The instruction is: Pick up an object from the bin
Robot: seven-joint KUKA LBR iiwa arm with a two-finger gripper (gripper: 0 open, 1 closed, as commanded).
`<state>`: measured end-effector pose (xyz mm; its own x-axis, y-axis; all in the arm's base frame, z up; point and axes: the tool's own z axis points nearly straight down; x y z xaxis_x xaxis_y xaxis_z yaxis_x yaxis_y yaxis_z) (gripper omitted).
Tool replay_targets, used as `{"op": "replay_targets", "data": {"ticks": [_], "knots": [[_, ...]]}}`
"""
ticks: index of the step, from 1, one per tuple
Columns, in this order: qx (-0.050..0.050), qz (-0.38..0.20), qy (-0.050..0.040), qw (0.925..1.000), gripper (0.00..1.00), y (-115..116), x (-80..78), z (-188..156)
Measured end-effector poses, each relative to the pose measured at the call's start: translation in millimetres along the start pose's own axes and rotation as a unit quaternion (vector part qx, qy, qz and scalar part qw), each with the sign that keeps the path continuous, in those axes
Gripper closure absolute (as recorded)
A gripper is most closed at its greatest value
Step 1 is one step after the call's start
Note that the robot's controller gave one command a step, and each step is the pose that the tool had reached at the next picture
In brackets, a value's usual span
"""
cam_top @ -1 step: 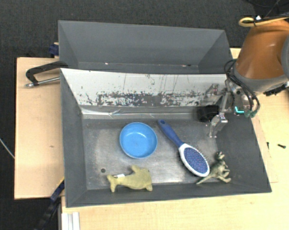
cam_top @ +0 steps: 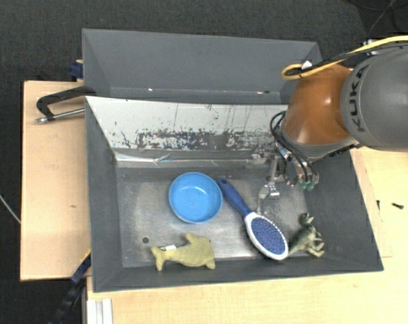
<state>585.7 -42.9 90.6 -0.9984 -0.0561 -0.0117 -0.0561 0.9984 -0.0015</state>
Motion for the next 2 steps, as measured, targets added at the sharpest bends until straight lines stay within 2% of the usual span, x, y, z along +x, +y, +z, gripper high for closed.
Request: {"op": "replay_targets", "data": {"ticks": [1, 2], "knots": [[-0.002, -0.028, -0.0153, 0.9995, 0.0, 48, 79.6, -14], [-0.002, -0.073, -0.0004, 0.9974, 0.0, 94, 87.0, -70]]}}
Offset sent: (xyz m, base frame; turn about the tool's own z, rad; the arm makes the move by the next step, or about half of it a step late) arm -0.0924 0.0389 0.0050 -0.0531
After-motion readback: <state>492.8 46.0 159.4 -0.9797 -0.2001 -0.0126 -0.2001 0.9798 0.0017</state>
